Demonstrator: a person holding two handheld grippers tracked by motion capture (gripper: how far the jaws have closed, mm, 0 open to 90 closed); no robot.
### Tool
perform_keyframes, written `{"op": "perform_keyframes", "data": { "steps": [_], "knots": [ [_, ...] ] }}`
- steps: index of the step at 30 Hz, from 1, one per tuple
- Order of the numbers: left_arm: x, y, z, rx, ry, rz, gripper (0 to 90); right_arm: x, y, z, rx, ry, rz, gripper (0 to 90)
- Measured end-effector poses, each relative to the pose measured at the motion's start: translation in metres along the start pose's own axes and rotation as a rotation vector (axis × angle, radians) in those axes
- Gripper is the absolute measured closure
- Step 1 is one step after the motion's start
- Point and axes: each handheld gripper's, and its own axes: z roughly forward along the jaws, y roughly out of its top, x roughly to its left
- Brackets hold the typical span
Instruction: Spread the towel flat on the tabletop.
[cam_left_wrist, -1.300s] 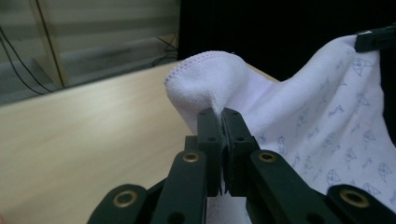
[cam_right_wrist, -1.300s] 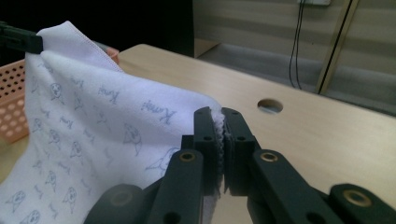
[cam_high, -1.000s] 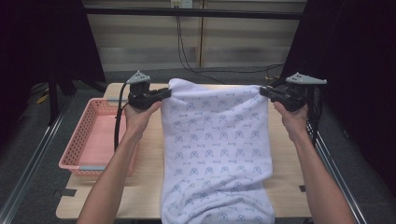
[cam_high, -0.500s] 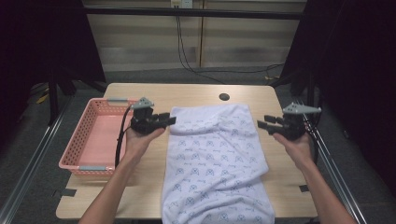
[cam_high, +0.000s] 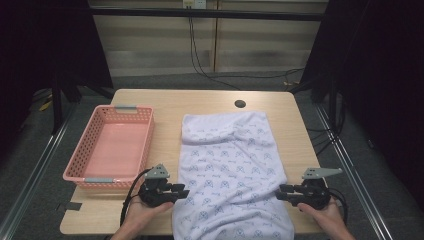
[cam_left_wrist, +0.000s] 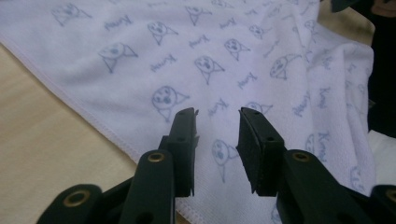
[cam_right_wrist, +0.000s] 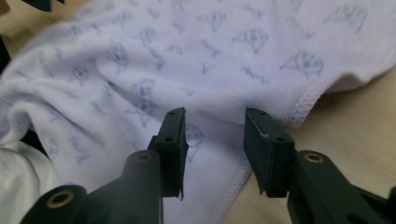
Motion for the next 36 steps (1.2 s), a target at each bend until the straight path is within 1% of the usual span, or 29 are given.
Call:
{"op": "perform_keyframes", "data": {
  "steps": [1, 2, 4, 5, 6, 7, 8, 9, 10, 12, 13, 14, 15, 17, 18, 20, 21, 22, 24, 25, 26, 28, 29, 30, 31, 32, 33, 35, 36],
  "knots": [
    [0.001, 0.0, 0.002, 0.002, -0.003, 0.002, 65.3, -0.002, 0.0, 0.006, 0.031, -0.005, -0.019, 59.9],
    [0.002, 0.0, 0.005, 0.005, 0.02, 0.013, 64.8, -0.003, 0.0, 0.009, 0.048, -0.007, -0.029, 59.9],
    [0.006, 0.001, 0.01, 0.013, 0.026, 0.017, 63.8, -0.006, 0.0, 0.016, 0.067, -0.015, -0.06, 58.3],
    [0.005, 0.001, 0.013, 0.004, 0.097, 0.029, 64.3, -0.007, 0.0, 0.018, 0.068, -0.017, -0.071, 58.3],
    [0.005, 0.001, 0.015, 0.005, 0.083, 0.027, 64.9, -0.008, 0.001, 0.02, 0.07, -0.014, -0.091, 58.5],
    [0.005, 0.001, 0.017, 0.019, 0.048, 0.027, 65.1, -0.008, 0.002, 0.022, 0.068, -0.018, -0.096, 58.9],
    [0.003, 0.0, 0.019, 0.045, 0.081, 0.036, 65.3, -0.007, 0.002, 0.023, 0.071, -0.025, -0.099, 59.6],
    [0.003, -0.001, 0.021, 0.066, 0.098, 0.043, 65.3, -0.007, 0.001, 0.022, 0.065, -0.029, -0.112, 59.4],
    [0.004, -0.003, 0.022, 0.075, 0.081, 0.048, 65.3, -0.006, 0.0, 0.021, 0.065, -0.029, -0.118, 58.6],
    [0.005, -0.004, 0.021, 0.063, 0.079, 0.049, 65.7, -0.005, -0.002, 0.022, 0.066, -0.025, -0.141, 56.8],
    [0.005, -0.004, 0.021, 0.063, 0.079, 0.049, 66.9, -0.005, -0.002, 0.022, 0.066, -0.025, -0.141, 56.8],
    [0.004, -0.005, 0.021, 0.064, 0.093, 0.059, 68.4, -0.002, -0.003, 0.025, 0.065, -0.028, -0.171, 56.1],
    [0.003, -0.005, 0.021, 0.065, 0.107, 0.071, 70.6, 0.001, -0.003, 0.025, 0.071, -0.042, -0.187, 56.5],
    [0.002, -0.006, 0.02, 0.075, 0.125, 0.072, 76.9, 0.006, -0.004, 0.027, 0.071, -0.075, -0.223, 58.1],
    [0.001, -0.007, 0.019, 0.078, 0.12, 0.076, 81.0, 0.008, -0.005, 0.026, 0.077, -0.098, -0.245, 62.3],
    [0.001, -0.01, 0.016, 0.081, 0.113, 0.081, 84.5, 0.008, -0.005, 0.023, 0.094, -0.074, -0.231, 77.1],
    [0.001, -0.01, 0.014, 0.092, 0.109, 0.079, 85.5, 0.007, -0.006, 0.022, 0.102, -0.059, -0.231, 83.1],
    [0.0, -0.011, 0.013, 0.094, 0.107, 0.07, 86.3, 0.006, -0.006, 0.02, 0.118, -0.039, -0.218, 86.7],
    [-0.001, -0.013, 0.011, 0.096, 0.106, 0.058, 86.3, 0.007, -0.008, 0.017, 0.148, 0.012, -0.221, 88.2],
    [-0.001, -0.014, 0.01, 0.09, 0.101, 0.045, 86.2, 0.008, -0.008, 0.015, 0.164, 0.025, -0.23, 88.4],
    [-0.001, -0.014, 0.01, 0.091, 0.101, 0.042, 85.6, 0.01, -0.009, 0.012, 0.177, 0.072, -0.229, 88.6],
    [-0.002, -0.014, 0.01, 0.097, 0.096, 0.053, 85.1, 0.013, -0.011, 0.009, 0.171, 0.088, -0.237, 88.7],
    [-0.003, -0.014, 0.01, 0.097, 0.087, 0.045, 85.6, 0.015, -0.011, 0.006, 0.178, 0.095, -0.236, 88.7],
    [-0.003, -0.014, 0.01, 0.099, 0.065, 0.04, 86.8, 0.017, -0.011, 0.002, 0.174, 0.107, -0.232, 88.7],
    [-0.004, -0.014, 0.009, 0.111, 0.057, 0.038, 87.9, 0.019, -0.011, -0.002, 0.166, 0.118, -0.24, 88.7],
    [-0.007, -0.015, 0.007, 0.124, 0.05, 0.049, 88.4, 0.021, -0.012, -0.006, 0.161, 0.114, -0.244, 88.7],
    [-0.011, -0.017, 0.004, 0.127, 0.043, 0.068, 88.7, 0.022, -0.013, -0.01, 0.156, 0.128, -0.235, 88.7],
    [-0.015, -0.021, -0.001, 0.148, 0.048, 0.067, 88.8, 0.027, -0.016, -0.015, 0.174, 0.133, -0.247, 88.5],
    [-0.016, -0.023, -0.003, 0.145, 0.033, 0.07, 88.8, 0.029, -0.017, -0.018, 0.17, 0.144, -0.246, 88.4]
  ]
}}
